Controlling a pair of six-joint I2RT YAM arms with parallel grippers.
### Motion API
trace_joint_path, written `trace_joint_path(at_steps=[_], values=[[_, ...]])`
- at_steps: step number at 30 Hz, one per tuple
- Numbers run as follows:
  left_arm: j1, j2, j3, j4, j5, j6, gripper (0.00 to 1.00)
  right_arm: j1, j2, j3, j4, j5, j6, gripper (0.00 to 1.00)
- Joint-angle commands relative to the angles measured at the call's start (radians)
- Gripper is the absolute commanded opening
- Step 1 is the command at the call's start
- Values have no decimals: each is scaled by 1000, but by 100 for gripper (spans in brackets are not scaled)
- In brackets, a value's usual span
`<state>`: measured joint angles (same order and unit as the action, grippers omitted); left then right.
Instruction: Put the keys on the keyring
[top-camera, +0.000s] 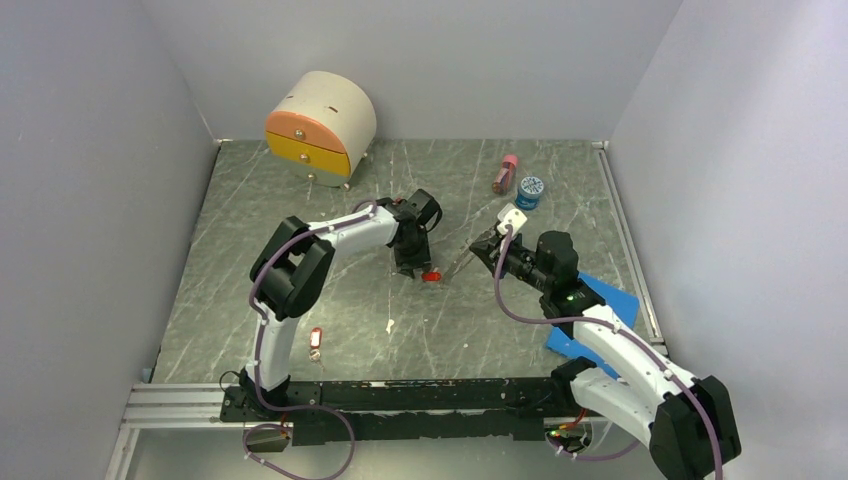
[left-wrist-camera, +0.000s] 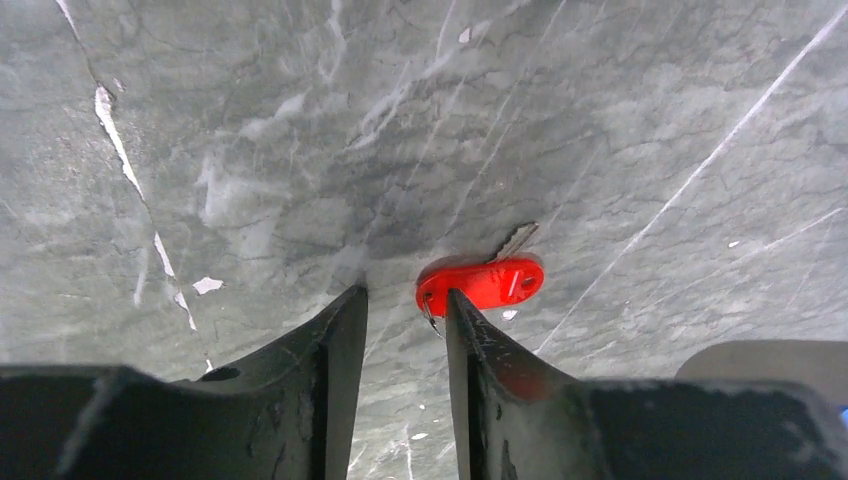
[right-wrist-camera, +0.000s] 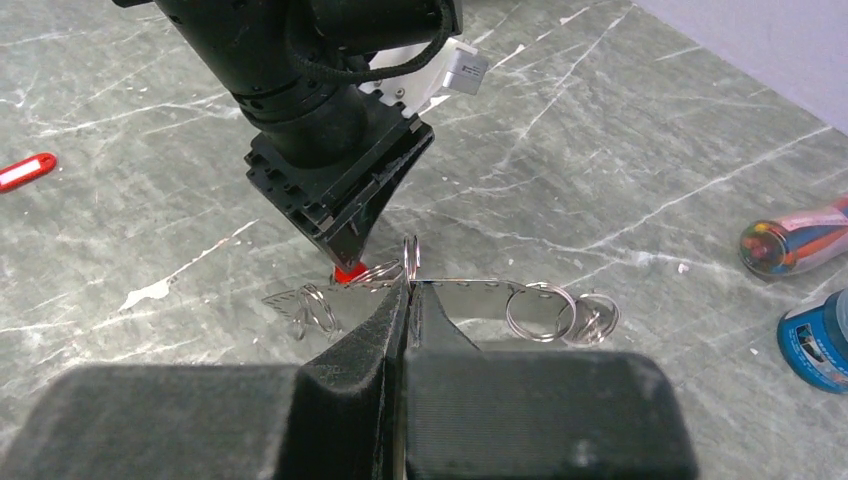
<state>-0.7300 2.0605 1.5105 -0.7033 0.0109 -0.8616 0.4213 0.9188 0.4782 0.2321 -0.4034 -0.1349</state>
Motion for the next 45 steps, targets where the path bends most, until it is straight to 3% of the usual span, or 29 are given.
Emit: trace_joint_path(at_steps=[1,7,18,22,31,38,41,45], values=[[-3,12,19,-17,-9,-10,35,-3,1,17,52,-29,-6,0],[-3,-17,-10,-27,-9,-13,3,-3,11,20,49,-34,-9,0],[4,-195,-113,2,-157,23,3,-2,39,42,61,-122,-7,0],[19,-321,-200,54,-242,85,3,-2,47,55,86,-49,75,0],[24,-583,-413,348,-321,561,2,-3,152,201,-46,-103,194,0],[24,-793,-628,663,-81,961,3,-3,236,270,-81,-106,250,0],[24,-881,-725,816,-23,1049,2,-2,255,298,-115,-165,216,0],[23,-921,-723,775,13,1119,3,0,276,329,-151,-277,179,0]])
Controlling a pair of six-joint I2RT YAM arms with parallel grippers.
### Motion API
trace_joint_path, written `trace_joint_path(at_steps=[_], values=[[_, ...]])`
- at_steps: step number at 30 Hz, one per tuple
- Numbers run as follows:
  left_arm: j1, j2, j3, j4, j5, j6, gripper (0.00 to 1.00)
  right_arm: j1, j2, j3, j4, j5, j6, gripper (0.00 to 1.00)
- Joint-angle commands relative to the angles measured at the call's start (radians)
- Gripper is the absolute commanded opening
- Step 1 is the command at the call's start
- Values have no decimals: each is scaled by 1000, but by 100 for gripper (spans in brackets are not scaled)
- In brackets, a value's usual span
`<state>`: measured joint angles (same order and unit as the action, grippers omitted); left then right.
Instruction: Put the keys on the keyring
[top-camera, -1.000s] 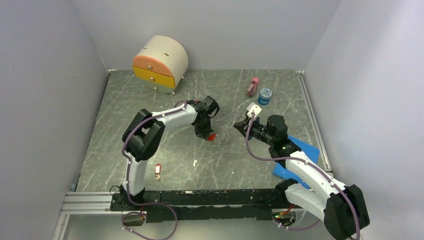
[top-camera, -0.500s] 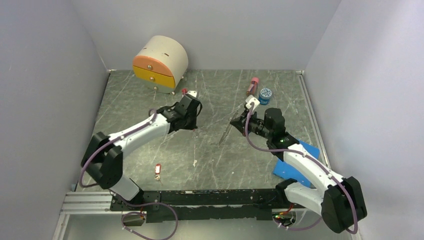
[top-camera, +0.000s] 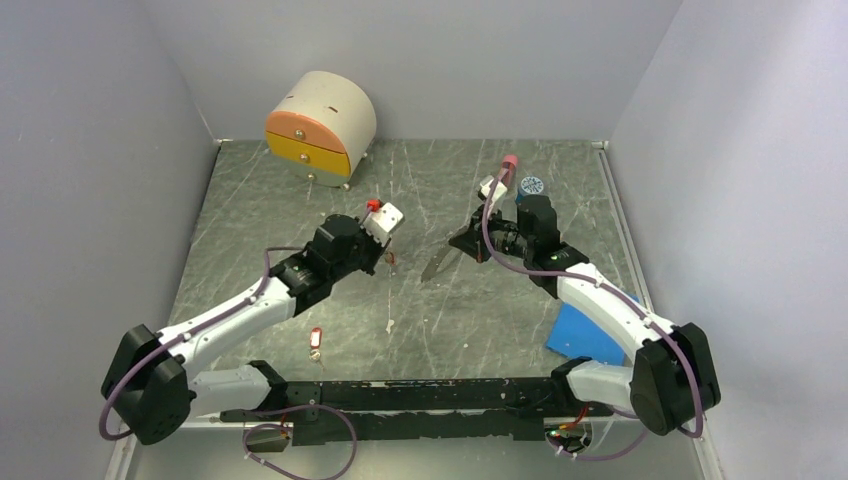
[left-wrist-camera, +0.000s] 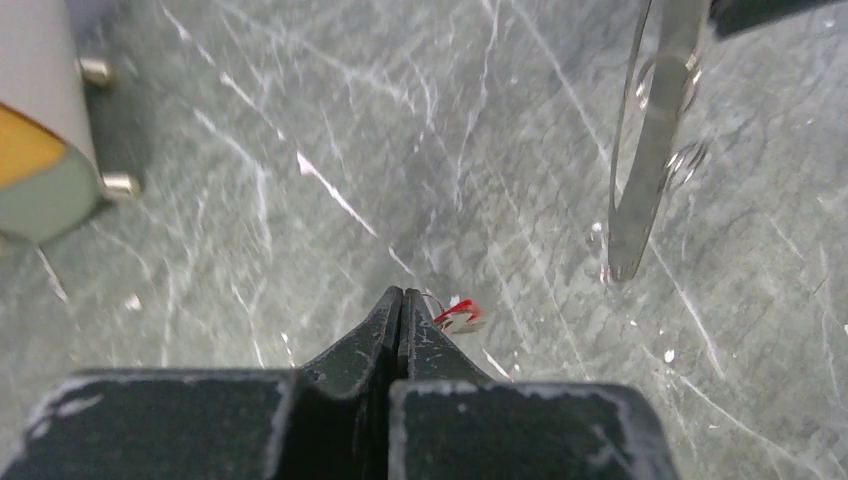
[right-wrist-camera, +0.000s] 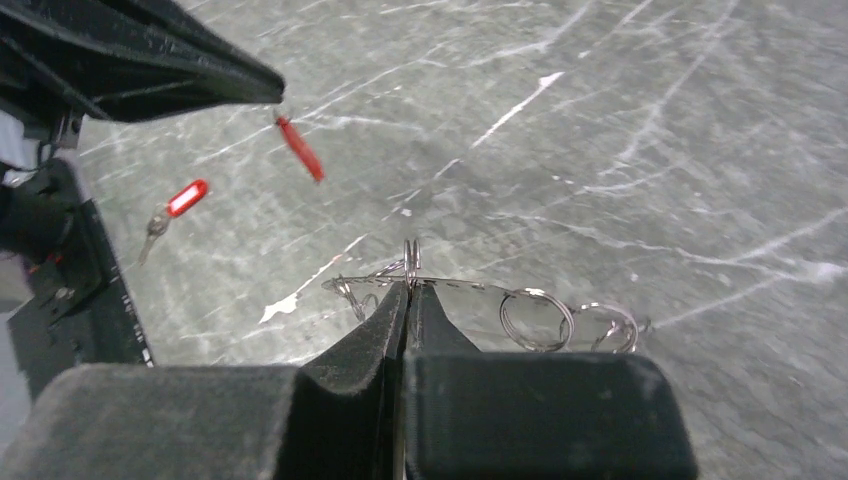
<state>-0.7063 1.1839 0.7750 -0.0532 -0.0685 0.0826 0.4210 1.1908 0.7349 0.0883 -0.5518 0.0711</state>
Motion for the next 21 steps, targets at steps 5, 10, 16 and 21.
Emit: trace_joint_path(at_steps=[5,10,16,21], values=[[0,-83,-8,112,122,219,3,8,18,71,4,-193,-32,0],[99,-86,-61,179,315,137,2,16,39,84,-22,-230,-49,0],[180,-74,-88,253,514,105,3,45,82,133,-111,-304,-121,0],[184,-94,-94,283,607,178,2,109,123,171,-163,-329,-168,0]])
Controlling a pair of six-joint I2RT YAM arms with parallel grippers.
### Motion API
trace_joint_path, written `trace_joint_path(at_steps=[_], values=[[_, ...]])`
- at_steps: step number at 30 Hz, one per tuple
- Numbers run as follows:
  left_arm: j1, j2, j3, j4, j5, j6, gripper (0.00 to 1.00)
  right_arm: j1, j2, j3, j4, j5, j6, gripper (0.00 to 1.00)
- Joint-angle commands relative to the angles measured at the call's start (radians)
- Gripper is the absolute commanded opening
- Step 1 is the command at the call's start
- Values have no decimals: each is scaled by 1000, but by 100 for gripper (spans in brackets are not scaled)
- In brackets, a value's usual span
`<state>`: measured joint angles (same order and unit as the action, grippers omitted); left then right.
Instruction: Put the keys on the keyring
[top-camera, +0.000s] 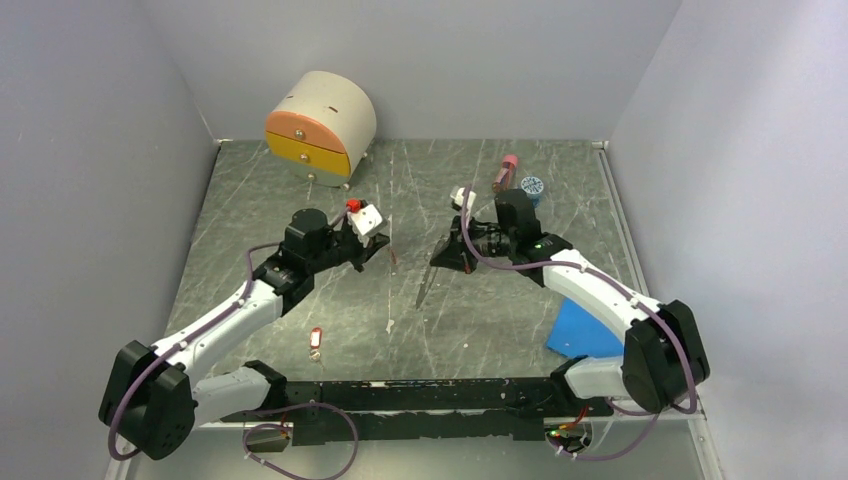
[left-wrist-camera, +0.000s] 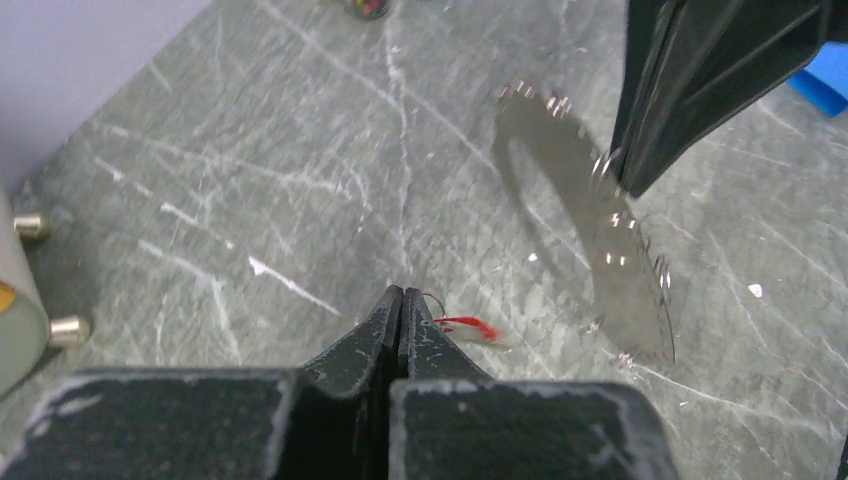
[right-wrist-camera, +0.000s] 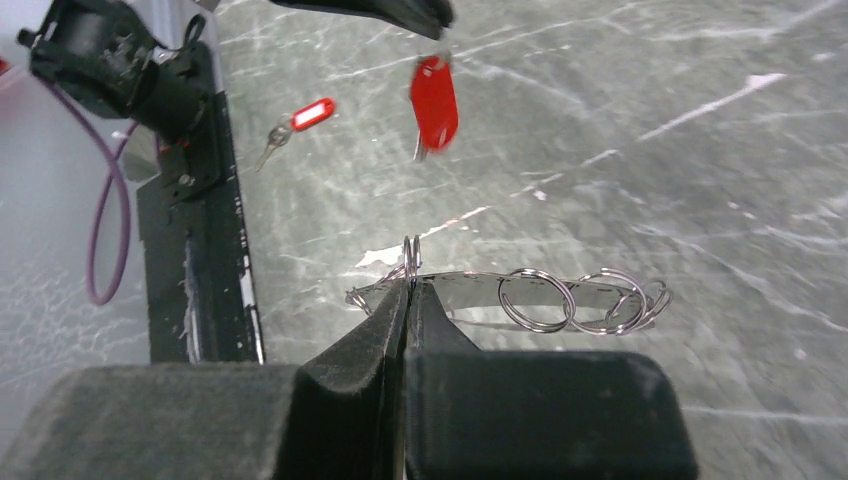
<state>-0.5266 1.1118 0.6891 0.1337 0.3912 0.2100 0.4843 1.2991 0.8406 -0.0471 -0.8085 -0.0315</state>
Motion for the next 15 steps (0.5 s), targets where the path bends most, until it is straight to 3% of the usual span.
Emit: trace_joint_path(at_steps=[1,8,15], values=[[3,-29,-15,110,168,65,3,58,26,70,-29,-80,-69,0],[0,-77,-84,201,274,154,2,125,83,102,-13,-129,-70,0],[-43,-122,-123,222,262,233,3,141,103,112,32,-163,-37,0]])
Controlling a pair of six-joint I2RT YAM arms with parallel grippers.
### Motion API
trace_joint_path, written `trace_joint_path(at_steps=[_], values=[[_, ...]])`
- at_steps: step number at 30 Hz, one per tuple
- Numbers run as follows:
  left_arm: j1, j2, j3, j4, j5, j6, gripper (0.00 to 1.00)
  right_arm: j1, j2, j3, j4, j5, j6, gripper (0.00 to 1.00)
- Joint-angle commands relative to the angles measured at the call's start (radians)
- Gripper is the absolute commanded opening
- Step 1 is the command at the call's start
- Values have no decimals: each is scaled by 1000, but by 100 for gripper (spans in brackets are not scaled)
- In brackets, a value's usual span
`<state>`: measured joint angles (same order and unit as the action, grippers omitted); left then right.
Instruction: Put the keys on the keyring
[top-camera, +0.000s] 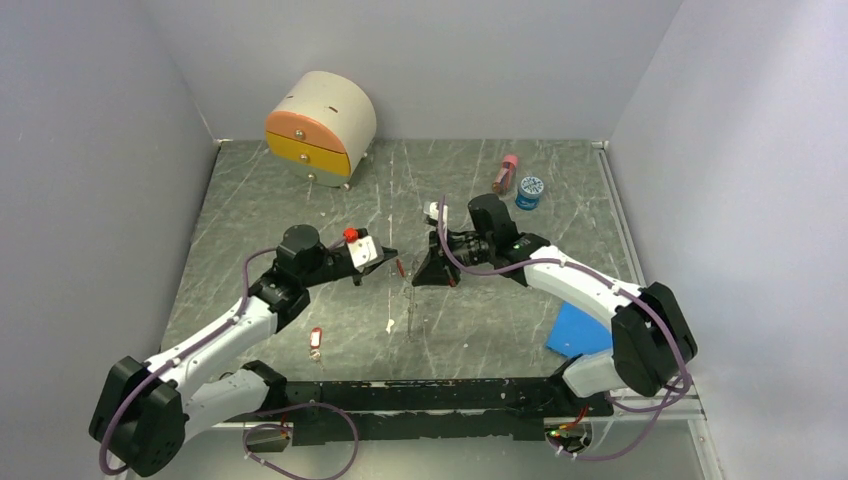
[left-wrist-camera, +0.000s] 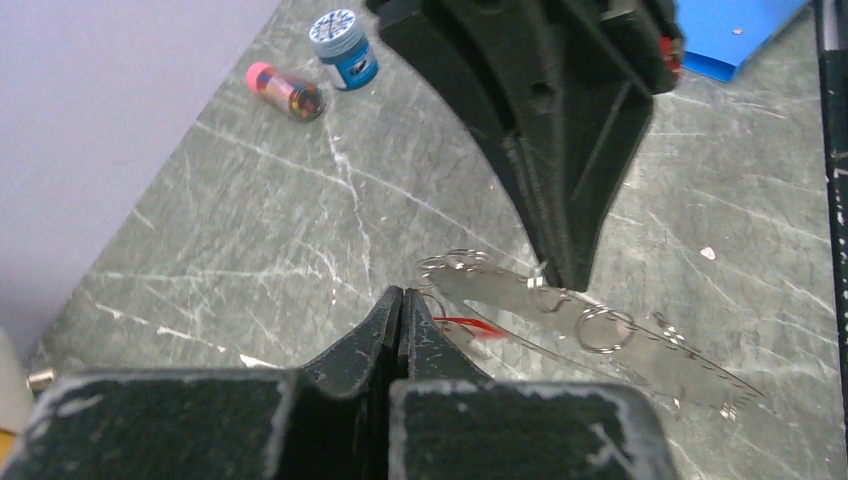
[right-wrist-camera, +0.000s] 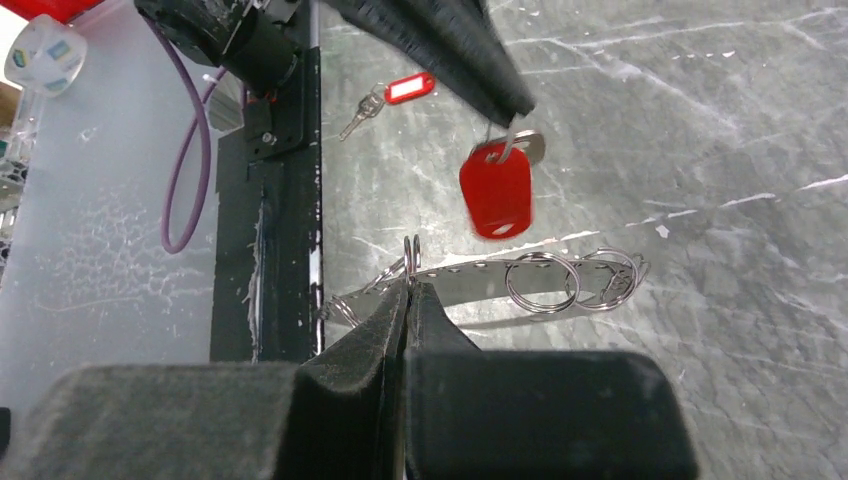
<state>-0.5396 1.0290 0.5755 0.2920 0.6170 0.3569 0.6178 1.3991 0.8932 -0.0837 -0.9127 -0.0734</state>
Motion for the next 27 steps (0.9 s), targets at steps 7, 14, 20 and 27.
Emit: trace_joint_path(at_steps=[7,14,20,27], values=[[-98,-24,-11,51,-4,133,3,21,31,83,40,-88,-10,0],[-115,-32,-23,46,-30,149,3,20,17,61,81,-72,24,0],[-116,-74,-28,-32,-54,201,3,19,9,46,115,-93,34,0],[-116,-98,-41,-42,-33,202,3,18,28,55,128,-107,47,0]])
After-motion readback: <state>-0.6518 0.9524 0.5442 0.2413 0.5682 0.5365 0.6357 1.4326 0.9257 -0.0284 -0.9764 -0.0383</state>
